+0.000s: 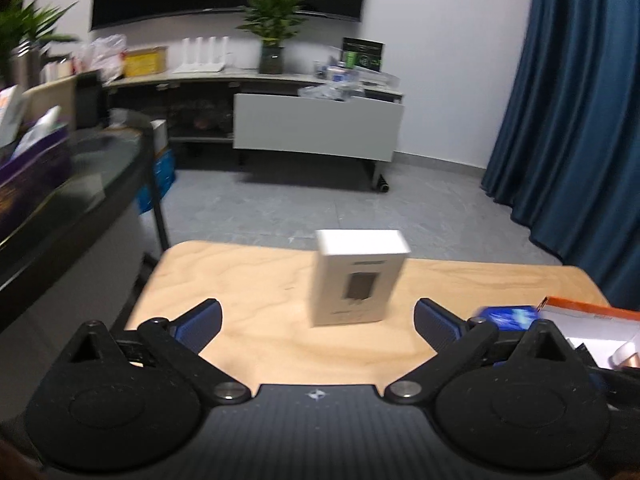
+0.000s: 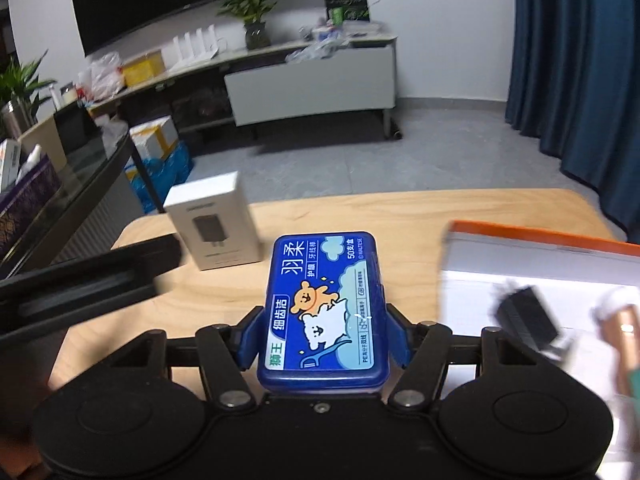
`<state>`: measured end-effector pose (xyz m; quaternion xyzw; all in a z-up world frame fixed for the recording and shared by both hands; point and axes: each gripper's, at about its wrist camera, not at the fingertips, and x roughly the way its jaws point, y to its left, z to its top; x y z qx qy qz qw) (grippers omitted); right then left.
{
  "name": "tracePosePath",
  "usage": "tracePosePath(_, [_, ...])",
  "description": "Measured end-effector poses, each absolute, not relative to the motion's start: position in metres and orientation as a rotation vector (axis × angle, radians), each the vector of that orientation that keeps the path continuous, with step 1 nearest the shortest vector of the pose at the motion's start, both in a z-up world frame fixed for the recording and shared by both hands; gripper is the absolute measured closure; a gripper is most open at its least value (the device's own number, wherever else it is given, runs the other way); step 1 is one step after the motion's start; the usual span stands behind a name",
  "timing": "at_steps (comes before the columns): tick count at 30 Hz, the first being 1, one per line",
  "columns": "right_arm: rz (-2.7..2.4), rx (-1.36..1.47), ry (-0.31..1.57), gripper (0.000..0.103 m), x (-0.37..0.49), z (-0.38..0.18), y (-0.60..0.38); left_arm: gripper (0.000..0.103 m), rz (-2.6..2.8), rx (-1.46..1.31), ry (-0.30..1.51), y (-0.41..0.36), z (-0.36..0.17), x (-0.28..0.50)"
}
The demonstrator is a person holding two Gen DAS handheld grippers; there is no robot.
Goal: Organize rigid objects
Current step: 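Grasp the white UGREEN charger box with the left gripper while the right grasps the blue tin, then carry the UGREEN charger box and blue tin over the white box with both grippers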
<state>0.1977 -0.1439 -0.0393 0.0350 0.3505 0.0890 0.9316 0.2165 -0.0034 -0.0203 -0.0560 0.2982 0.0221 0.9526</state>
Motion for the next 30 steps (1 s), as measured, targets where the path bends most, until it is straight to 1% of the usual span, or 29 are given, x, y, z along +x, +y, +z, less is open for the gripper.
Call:
tracePosePath(10, [0.199, 0.129, 0.681, 0.029, 0.169, -0.028, -0.187, 0.000, 0.172, 0.045, 0.575, -0.031, -0.050, 0.264])
tracePosePath(11, [0.198, 0.117, 0.672, 0.029, 0.166, -0.027, -0.188, 0.008, 0.170, 0.053, 0.574, -0.029, -0.052, 0.265])
tracePosePath(12, [0.199, 0.112, 0.662, 0.029, 0.163, -0.026, -0.189, 0.030, 0.155, 0.049, 0.582, -0.027, -0.052, 0.265])
tracePosePath(13, [0.200, 0.112, 0.657, 0.029, 0.161, -0.025, -0.190, 0.040, 0.133, 0.038, 0.602, -0.024, -0.052, 0.266])
tracePosePath(14, [0.201, 0.115, 0.655, 0.029, 0.160, -0.024, -0.191, 0.042, 0.126, 0.035, 0.615, -0.021, -0.053, 0.265])
tracePosePath(21, [0.204, 0.127, 0.629, 0.029, 0.148, -0.014, -0.196, 0.043, 0.095, 0.073, 0.582, -0.020, -0.027, 0.229])
tracePosePath(26, [0.200, 0.120, 0.590, 0.029, 0.125, -0.001, -0.202, 0.043, 0.060, 0.053, 0.570, -0.028, 0.003, 0.181])
tracePosePath(30, [0.187, 0.120, 0.566, 0.029, 0.101, 0.008, -0.212, 0.043, 0.036, 0.053, 0.595, -0.043, 0.013, 0.144])
